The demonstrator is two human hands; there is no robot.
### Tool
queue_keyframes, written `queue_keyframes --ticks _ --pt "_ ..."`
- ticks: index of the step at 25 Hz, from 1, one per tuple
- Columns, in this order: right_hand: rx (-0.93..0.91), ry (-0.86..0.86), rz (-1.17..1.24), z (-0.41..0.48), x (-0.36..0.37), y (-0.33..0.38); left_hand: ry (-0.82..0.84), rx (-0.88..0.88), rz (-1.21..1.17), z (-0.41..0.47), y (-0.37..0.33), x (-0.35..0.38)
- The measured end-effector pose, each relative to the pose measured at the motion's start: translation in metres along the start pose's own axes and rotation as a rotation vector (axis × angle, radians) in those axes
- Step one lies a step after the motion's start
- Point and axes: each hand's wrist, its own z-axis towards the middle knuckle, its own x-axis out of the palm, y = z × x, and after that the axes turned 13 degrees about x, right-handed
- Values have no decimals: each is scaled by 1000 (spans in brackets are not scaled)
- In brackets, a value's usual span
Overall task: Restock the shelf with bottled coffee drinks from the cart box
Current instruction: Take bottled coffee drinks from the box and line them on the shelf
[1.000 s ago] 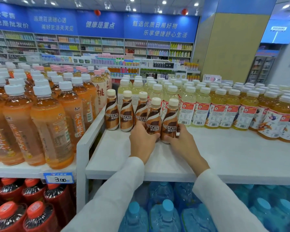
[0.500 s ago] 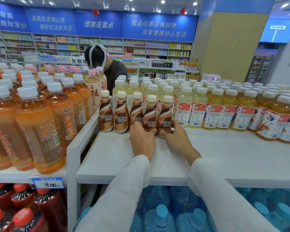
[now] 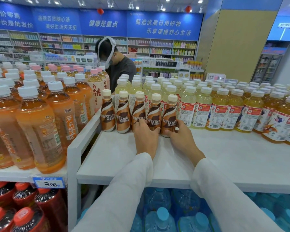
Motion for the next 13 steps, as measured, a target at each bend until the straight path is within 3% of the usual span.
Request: queue_keyframes --ticks 13 --pt "-63 17 -23 5 2 -3 -55 -55 -34 5 4 5"
